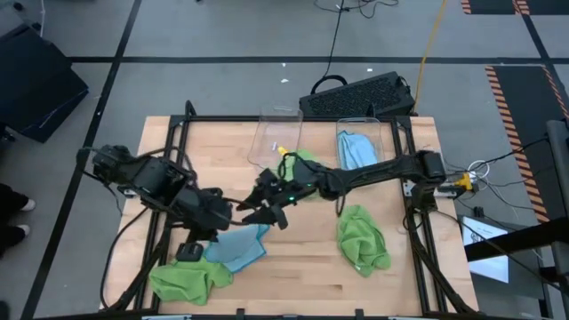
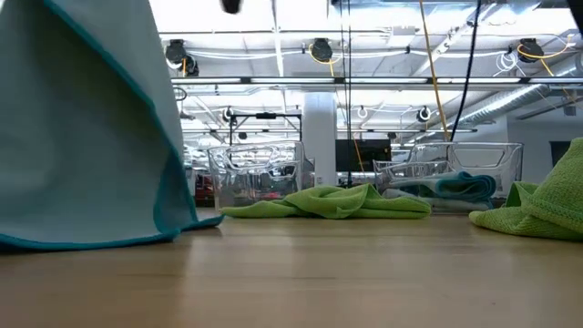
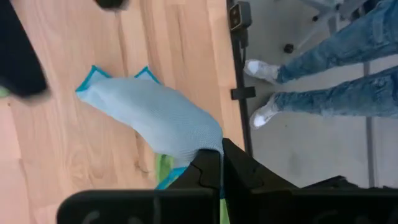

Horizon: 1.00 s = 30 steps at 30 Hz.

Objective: Fold microfiber towels
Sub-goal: Fold the blue microfiber towel

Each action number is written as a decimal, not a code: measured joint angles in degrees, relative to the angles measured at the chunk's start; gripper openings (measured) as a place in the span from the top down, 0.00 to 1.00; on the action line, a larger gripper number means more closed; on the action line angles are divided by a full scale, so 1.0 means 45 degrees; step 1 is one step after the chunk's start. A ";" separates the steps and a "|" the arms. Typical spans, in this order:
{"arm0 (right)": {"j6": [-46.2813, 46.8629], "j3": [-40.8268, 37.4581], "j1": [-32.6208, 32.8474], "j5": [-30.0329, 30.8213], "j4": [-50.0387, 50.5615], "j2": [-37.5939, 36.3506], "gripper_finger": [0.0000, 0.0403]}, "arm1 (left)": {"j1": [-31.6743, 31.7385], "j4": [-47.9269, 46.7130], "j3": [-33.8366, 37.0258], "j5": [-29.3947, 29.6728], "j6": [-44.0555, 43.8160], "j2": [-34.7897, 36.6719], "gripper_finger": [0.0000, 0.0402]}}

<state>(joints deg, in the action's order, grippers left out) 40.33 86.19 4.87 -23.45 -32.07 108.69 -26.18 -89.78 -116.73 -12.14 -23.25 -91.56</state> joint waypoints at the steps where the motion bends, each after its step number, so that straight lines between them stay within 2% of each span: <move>1: 0.0207 0.0319 -0.0038 -0.0552 -0.0326 0.0332 0.33 | -0.0067 0.0000 0.0000 -0.0065 0.0056 -0.0096 1.00; 5: 0.0314 0.2069 -0.0098 -0.2797 -0.0607 0.1680 0.33 | -0.0370 -0.0067 -0.0024 -0.1195 0.0518 -0.0593 0.99; 8: -0.0057 0.3463 -0.0087 -0.4029 -0.0631 0.2643 0.34 | -0.0585 -0.0045 -0.0010 -0.1444 0.0713 -0.1059 1.00; 12: -0.0281 0.4506 -0.0084 -0.4871 -0.0578 0.3560 0.36 | -0.0839 -0.0044 -0.0010 -0.1856 0.0506 -0.1266 0.99; 16: -0.0471 0.4723 -0.0088 -0.5191 -0.0897 0.4001 0.36 | -0.0974 -0.0048 -0.0010 -0.1908 0.0010 -0.1246 0.99; 22: -0.1170 0.4718 -0.0006 -0.5536 -0.1123 0.4000 0.36 | -0.0934 -0.0028 -0.0011 -0.1091 -0.0229 -0.1033 0.99; 26: -0.0471 0.4718 -0.0151 -0.6261 -0.0731 0.4010 0.36 | -0.0780 0.0028 -0.0010 -0.0687 0.0281 -0.0902 0.99; 30: 0.0807 0.4713 -0.0565 -0.7389 -0.0192 0.4018 0.36 | -0.0327 0.0352 -0.0010 -0.0588 -0.0201 -0.0515 0.99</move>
<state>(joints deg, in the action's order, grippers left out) 43.96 107.39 2.33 -56.69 -32.94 126.77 -27.65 -88.19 -116.77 -14.79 -24.16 -93.88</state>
